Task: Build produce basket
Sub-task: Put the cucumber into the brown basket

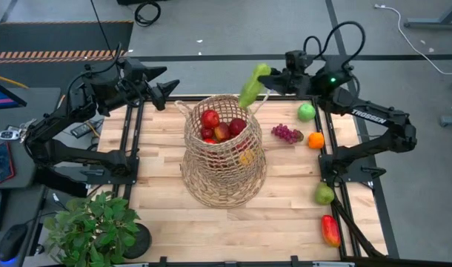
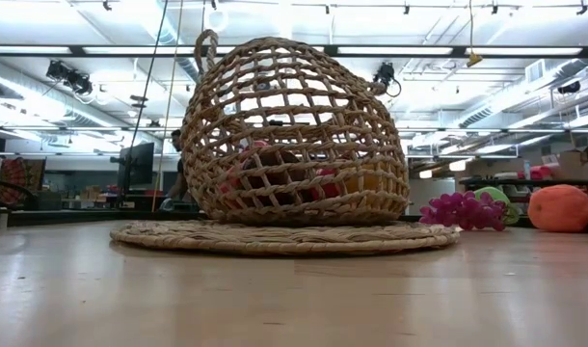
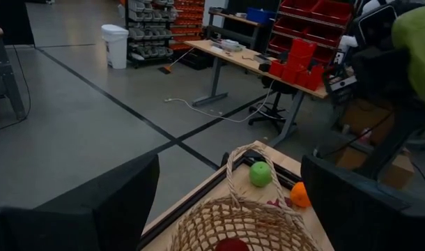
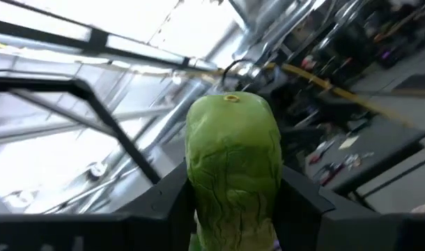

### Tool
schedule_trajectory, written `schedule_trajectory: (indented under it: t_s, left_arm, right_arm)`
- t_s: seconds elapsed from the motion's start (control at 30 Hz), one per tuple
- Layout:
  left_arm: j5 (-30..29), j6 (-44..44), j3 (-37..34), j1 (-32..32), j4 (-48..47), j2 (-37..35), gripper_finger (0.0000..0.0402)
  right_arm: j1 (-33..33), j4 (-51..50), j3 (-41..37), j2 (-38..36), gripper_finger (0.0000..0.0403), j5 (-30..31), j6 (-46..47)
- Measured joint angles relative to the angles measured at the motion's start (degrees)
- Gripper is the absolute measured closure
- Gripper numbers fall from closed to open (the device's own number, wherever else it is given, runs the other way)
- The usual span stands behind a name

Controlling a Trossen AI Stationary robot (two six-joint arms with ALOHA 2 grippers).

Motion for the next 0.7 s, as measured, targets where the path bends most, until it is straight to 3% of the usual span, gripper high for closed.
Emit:
schedule_trajectory:
  t_s: [0.1,0.23,0.4,0.5,0.7]
  left_arm:
    - [0.0,0.0,0.0,0.0,0.0,0.0,0.0044]
    - [0.0,0.0,0.0,-0.2,-0.6,0.0,0.0044]
    - [0.0,0.0,0.0,-0.2,-1.8,0.0,0.0044]
    - [0.0,0.0,0.0,-0.2,-2.0,0.0,0.0044]
    - [0.2,-5.0,0.0,-0.2,-4.8,0.0,0.0044]
  right_arm:
    - [1.3,0.9,0.6,2.3,0.0240,3.9,-2.9]
    - [2.6,-2.5,6.1,7.1,0.0241,4.6,-8.7]
    - [5.1,-19.9,19.8,14.0,0.0241,4.4,-26.0]
    - [6.3,-30.8,27.8,18.3,0.0241,7.5,-37.3]
    - [9.1,-42.9,38.5,24.0,0.0241,16.0,-56.6]
